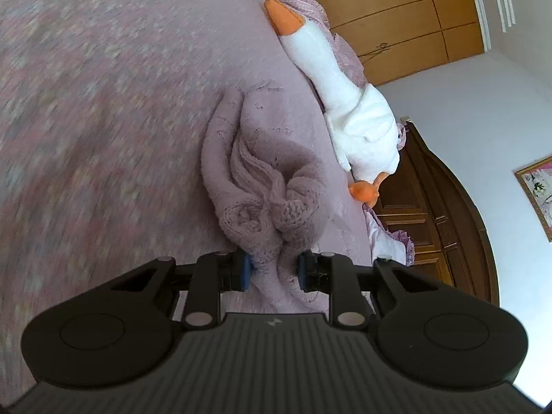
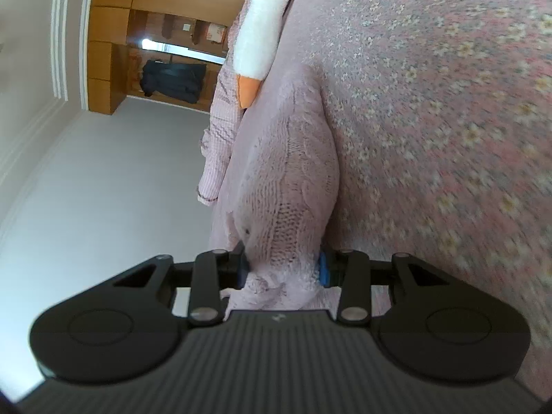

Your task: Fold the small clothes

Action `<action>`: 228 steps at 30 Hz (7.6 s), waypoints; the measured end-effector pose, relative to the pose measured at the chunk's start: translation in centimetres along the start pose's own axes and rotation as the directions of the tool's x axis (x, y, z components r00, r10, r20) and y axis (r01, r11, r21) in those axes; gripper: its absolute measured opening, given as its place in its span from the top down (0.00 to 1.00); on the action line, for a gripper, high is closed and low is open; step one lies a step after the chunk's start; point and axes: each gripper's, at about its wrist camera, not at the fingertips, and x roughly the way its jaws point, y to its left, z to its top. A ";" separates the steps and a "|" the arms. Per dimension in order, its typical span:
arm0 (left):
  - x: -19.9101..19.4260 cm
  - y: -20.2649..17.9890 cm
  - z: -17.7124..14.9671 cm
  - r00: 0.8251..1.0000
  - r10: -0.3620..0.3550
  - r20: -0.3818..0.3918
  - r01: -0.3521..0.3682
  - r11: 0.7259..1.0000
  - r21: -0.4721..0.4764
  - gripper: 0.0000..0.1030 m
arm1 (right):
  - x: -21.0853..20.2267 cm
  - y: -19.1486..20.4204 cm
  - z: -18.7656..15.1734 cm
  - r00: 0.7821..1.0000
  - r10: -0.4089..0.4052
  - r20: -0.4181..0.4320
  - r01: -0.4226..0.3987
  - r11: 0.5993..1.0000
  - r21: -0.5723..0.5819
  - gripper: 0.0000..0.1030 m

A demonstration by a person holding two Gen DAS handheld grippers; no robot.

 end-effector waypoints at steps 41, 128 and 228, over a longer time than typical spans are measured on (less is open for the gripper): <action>5.2 -6.3 10.1 0.938 0.304 0.164 -0.345 0.839 0.420 0.86 | -3.8 1.9 -0.7 0.976 -0.219 0.018 0.208 0.897 -0.389 0.45; 0.2 -2.7 -5.5 0.977 0.018 0.210 -0.195 0.455 0.869 0.00 | -6.9 5.1 -12.5 0.926 0.066 0.371 0.328 0.343 -0.880 0.00; 0.2 -2.2 -5.9 0.972 0.041 0.230 -0.225 0.437 0.871 0.00 | -5.3 5.8 -13.6 0.941 -0.047 0.336 0.337 0.240 -0.910 0.00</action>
